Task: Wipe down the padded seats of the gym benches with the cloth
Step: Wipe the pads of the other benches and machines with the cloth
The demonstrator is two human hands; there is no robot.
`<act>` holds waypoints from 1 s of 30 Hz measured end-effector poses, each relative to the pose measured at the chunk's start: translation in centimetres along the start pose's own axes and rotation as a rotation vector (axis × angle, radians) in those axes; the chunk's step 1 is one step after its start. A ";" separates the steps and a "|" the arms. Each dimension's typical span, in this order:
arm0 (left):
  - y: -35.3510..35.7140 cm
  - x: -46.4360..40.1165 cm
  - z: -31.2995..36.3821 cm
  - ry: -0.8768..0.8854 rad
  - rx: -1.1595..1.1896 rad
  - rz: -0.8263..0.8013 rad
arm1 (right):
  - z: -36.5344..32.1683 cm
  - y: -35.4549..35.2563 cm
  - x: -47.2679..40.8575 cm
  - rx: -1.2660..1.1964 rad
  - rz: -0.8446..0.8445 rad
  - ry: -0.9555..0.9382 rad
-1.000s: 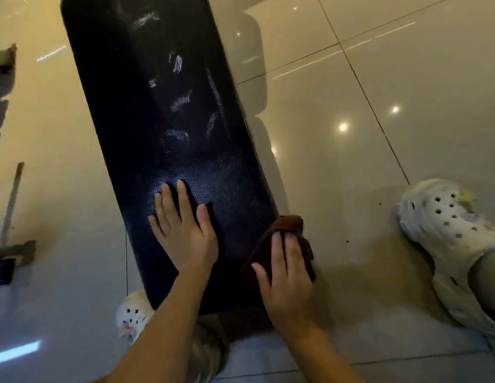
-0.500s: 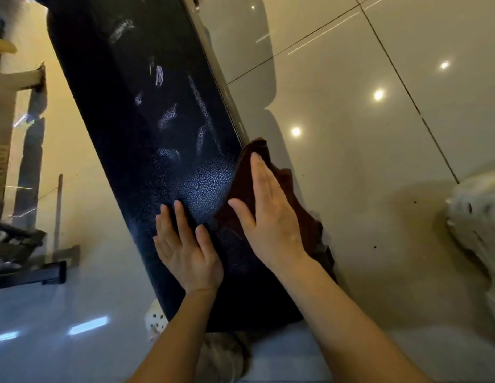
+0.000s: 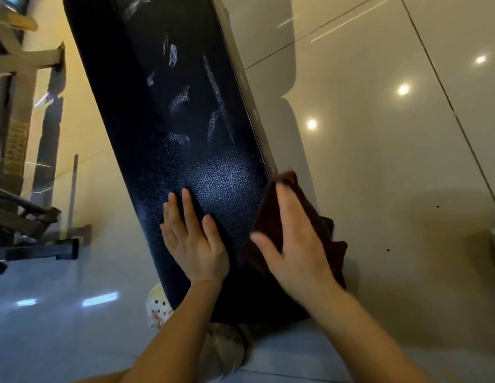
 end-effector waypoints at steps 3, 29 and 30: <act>-0.2 0.0 0.0 0.012 -0.010 0.001 | -1.4 0.3 -3.9 0.019 -0.024 -0.007; -0.2 0.0 0.1 -0.014 0.002 -0.002 | -0.5 0.0 -1.8 -0.137 -0.102 -0.080; -0.2 -0.1 0.2 -0.014 0.000 -0.002 | 0.2 0.0 -0.2 -0.135 -0.095 -0.066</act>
Point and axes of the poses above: each hand's wrist, its own x-axis away from the middle knuckle, its own y-axis out of the palm, z = x × y, the point moved 9 cm from there along -x, towards the middle knuckle, and after that the axes turned 5 degrees about y, right-handed, at the moved point
